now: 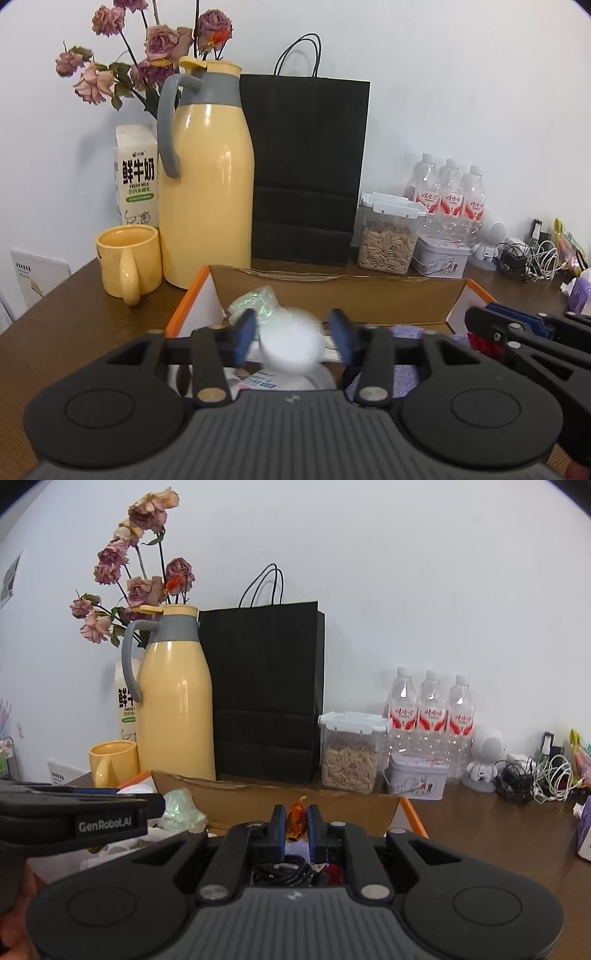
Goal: Organize objects
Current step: 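Drop the cap into the box with the left tool while the right tool drops the orange item in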
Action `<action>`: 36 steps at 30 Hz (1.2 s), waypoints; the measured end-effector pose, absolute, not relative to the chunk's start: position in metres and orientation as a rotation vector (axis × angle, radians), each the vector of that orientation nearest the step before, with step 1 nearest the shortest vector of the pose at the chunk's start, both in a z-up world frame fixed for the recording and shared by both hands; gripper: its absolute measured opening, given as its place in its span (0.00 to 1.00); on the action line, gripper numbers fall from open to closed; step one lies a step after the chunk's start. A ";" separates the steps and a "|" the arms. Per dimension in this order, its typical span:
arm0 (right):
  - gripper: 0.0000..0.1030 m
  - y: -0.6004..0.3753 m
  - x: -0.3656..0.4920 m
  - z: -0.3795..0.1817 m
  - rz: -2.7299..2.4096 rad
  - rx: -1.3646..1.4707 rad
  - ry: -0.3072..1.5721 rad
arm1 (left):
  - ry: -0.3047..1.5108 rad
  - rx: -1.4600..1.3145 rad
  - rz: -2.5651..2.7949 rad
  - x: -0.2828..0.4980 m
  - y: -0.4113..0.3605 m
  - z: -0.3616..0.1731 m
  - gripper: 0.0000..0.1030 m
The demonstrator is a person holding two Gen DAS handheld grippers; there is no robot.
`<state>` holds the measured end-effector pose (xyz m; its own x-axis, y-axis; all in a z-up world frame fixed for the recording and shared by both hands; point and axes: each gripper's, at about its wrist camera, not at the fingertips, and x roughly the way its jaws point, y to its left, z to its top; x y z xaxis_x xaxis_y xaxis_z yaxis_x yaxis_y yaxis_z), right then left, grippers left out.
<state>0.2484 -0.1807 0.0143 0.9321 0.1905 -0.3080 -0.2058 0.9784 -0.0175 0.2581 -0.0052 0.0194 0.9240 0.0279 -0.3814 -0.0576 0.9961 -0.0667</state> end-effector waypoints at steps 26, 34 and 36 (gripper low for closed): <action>1.00 -0.202 0.198 0.023 0.178 -0.017 0.239 | 0.268 -0.064 0.056 0.205 0.001 0.033 1.00; 1.00 -0.207 0.147 0.036 0.192 -0.039 0.267 | 0.252 -0.063 -0.028 0.149 0.006 0.041 1.00; 1.00 -0.209 0.134 0.037 0.193 -0.041 0.282 | 0.263 -0.057 -0.036 0.136 0.006 0.041 1.00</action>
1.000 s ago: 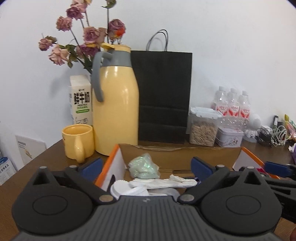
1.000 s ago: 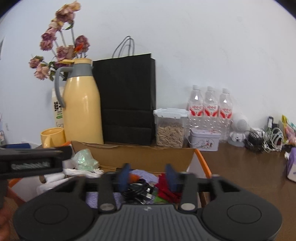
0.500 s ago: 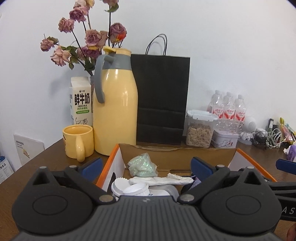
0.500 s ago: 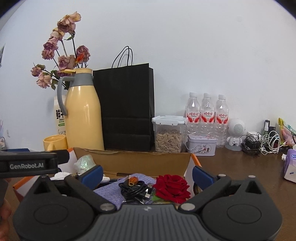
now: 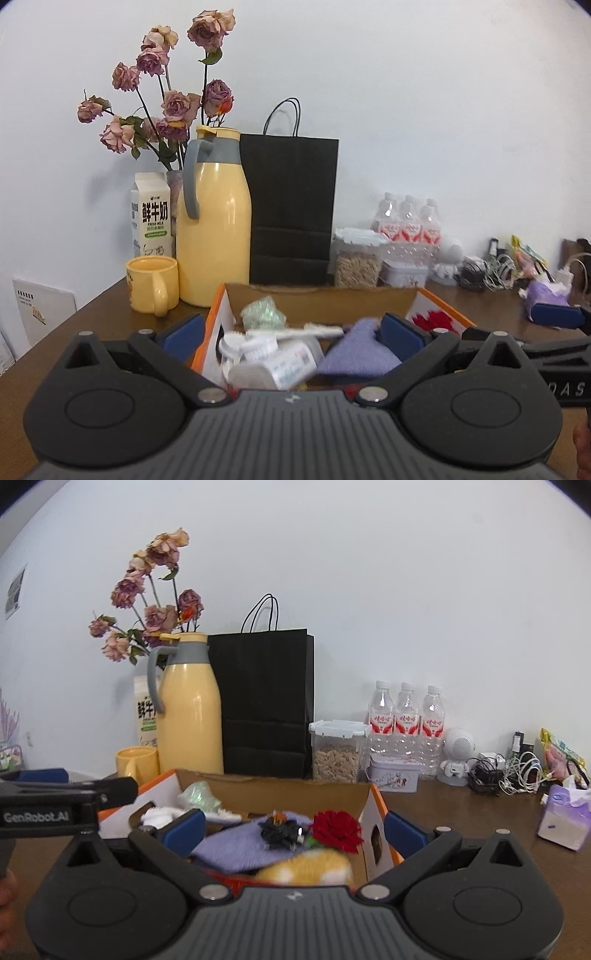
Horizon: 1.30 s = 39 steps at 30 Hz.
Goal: Organize objects
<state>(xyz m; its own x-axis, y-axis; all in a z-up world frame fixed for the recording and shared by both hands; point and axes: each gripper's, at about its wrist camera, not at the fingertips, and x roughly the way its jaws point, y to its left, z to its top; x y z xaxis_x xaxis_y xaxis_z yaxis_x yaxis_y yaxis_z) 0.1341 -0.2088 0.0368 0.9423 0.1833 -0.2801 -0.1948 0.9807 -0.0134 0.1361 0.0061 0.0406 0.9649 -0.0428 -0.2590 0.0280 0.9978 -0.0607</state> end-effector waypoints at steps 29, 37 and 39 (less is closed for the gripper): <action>1.00 -0.221 0.052 0.008 0.173 -0.005 0.532 | 0.509 -0.034 0.012 0.046 0.013 0.005 1.00; 1.00 -0.221 0.051 0.008 0.174 -0.004 0.528 | 0.509 -0.034 0.010 0.045 0.012 0.005 1.00; 1.00 -0.221 0.051 0.009 0.175 -0.004 0.527 | 0.511 -0.035 0.011 0.045 0.012 0.005 1.00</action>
